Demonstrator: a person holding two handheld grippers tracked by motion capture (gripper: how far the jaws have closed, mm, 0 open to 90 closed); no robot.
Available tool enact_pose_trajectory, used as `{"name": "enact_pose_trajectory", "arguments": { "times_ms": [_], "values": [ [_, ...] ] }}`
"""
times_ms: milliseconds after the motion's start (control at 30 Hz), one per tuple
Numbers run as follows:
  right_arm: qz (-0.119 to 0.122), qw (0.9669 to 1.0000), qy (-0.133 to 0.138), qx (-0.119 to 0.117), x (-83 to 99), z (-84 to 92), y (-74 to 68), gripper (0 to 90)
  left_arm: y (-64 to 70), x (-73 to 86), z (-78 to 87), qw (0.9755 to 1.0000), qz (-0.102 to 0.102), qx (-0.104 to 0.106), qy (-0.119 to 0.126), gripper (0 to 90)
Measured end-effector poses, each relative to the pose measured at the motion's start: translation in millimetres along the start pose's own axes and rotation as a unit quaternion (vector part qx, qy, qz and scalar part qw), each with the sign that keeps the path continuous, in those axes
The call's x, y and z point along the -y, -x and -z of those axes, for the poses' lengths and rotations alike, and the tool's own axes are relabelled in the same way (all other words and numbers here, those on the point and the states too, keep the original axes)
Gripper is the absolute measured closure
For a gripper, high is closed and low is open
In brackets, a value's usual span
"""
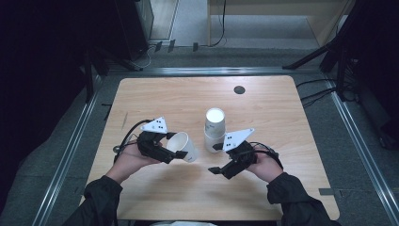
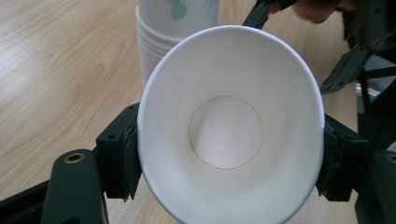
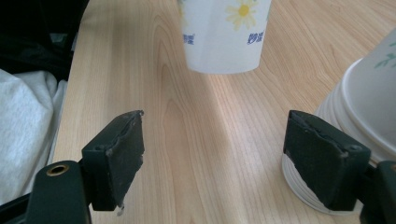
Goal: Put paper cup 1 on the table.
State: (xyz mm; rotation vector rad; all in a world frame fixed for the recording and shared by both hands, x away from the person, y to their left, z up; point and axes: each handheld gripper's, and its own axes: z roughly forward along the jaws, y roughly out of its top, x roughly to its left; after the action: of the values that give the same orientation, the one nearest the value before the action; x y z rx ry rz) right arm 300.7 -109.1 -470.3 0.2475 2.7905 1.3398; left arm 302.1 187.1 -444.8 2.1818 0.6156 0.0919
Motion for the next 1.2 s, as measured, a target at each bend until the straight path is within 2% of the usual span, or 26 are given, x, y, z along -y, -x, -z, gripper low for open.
{"name": "enact_pose_trajectory", "arguments": {
  "times_ms": [67,100,233,367,500,667,733,800,1033,1133,1200],
  "values": [
    [-0.002,1.0000,-0.001,0.004,0.4,0.5,-0.1,21.0,-2.0,0.8,-0.1,1.0000,0.001,-0.006,-0.004,24.5],
    [-0.011,0.9998,-0.009,0.017,2.1,1.2,0.6,21.3,-5.1,1.7,-0.3,0.9999,0.004,-0.011,-0.010,24.5],
    [-0.017,0.9992,-0.014,0.032,4.2,2.7,3.3,21.3,-9.5,4.2,0.0,0.9996,0.006,-0.023,-0.017,24.5],
    [-0.027,0.9989,-0.015,0.033,5.3,3.0,5.7,21.3,-14.9,7.4,1.9,0.9990,0.006,-0.033,-0.031,24.4],
    [-0.025,0.9990,-0.020,0.032,5.9,1.3,5.1,21.3,-24.4,13.6,2.7,0.9977,0.019,-0.044,-0.049,24.4],
    [-0.023,0.9990,-0.026,0.028,6.6,0.0,3.8,21.3,-36.7,20.8,5.2,0.9940,0.027,-0.077,-0.073,24.3],
    [-0.023,0.9990,-0.026,0.027,6.8,0.0,3.8,21.3,-39.6,22.2,6.3,0.9934,0.031,-0.082,-0.075,24.3],
    [-0.024,0.9990,-0.026,0.028,7.4,0.4,4.1,21.3,-43.9,24.6,7.5,0.9914,0.038,-0.097,-0.079,24.3],
    [-0.025,0.9988,-0.033,0.024,8.8,-0.4,3.3,21.2,-53.3,30.5,11.0,0.9883,0.049,-0.116,-0.087,24.3],
    [-0.023,0.9989,-0.035,0.023,9.1,-0.9,3.3,21.2,-58.9,34.3,12.5,0.9859,0.055,-0.127,-0.094,24.0],
    [-0.023,0.9989,-0.035,0.023,9.1,-1.0,3.3,21.2,-60.4,35.2,13.4,0.9852,0.056,-0.130,-0.097,24.0]
  ]
}}
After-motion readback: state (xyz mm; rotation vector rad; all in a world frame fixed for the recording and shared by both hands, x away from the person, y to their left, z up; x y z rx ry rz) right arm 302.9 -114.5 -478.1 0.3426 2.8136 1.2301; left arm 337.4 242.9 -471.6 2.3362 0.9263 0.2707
